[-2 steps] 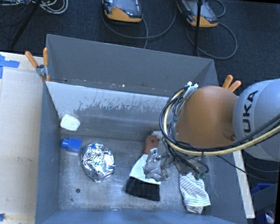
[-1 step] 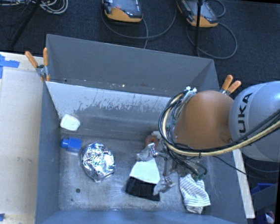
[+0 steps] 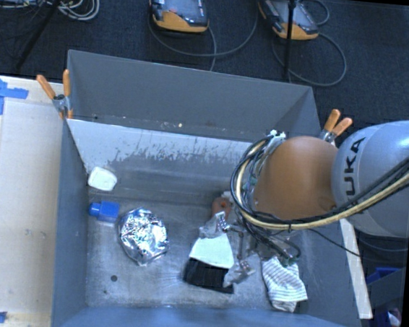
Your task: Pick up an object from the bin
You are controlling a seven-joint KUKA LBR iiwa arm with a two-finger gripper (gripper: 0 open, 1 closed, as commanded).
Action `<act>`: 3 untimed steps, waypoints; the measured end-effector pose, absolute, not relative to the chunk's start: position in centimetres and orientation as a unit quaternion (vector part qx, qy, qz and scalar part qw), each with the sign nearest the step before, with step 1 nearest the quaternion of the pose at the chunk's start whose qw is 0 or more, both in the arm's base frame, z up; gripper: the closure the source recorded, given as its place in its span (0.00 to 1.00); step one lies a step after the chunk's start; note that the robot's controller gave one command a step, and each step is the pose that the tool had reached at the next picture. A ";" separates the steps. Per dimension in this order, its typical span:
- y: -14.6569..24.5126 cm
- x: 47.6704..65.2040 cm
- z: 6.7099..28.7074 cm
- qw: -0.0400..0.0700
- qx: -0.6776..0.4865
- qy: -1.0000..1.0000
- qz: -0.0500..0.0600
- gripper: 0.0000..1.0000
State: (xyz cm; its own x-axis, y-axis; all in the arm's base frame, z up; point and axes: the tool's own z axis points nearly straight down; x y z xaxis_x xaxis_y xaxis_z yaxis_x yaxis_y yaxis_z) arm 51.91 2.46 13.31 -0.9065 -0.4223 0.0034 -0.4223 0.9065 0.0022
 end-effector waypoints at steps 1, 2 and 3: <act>4.3 52.1 8.0 -0.002 0.310 -0.951 -0.001 1.00; 4.3 52.1 8.0 -0.002 0.310 -0.951 -0.001 1.00; 4.2 50.8 22.4 -0.001 0.273 -0.962 0.000 1.00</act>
Offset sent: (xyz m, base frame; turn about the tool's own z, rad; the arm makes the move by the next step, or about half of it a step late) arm 0.0000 0.0000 0.0000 0.0000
